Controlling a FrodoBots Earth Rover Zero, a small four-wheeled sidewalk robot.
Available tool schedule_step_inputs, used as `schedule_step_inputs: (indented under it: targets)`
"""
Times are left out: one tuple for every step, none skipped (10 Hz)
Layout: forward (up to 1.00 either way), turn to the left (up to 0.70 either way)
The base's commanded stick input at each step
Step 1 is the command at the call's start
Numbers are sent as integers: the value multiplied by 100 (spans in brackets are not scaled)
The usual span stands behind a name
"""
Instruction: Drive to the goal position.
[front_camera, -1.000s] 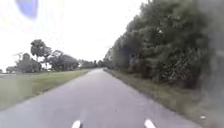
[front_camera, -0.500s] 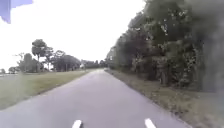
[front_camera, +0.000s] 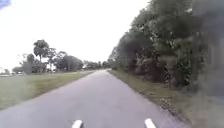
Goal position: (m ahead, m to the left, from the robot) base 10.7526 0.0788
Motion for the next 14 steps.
schedule_step_inputs:
  targets:
    - [83, 3]
    - [83, 3]
    - [83, 3]
    - [83, 3]
    - [83, 20]
    - [83, 24]
    - [83, 11]
    - [83, 4]
    - [83, 3]
    - [83, 3]
    - [83, 3]
    - [83, 3]
    - [83, 3]
    - [83, 3]
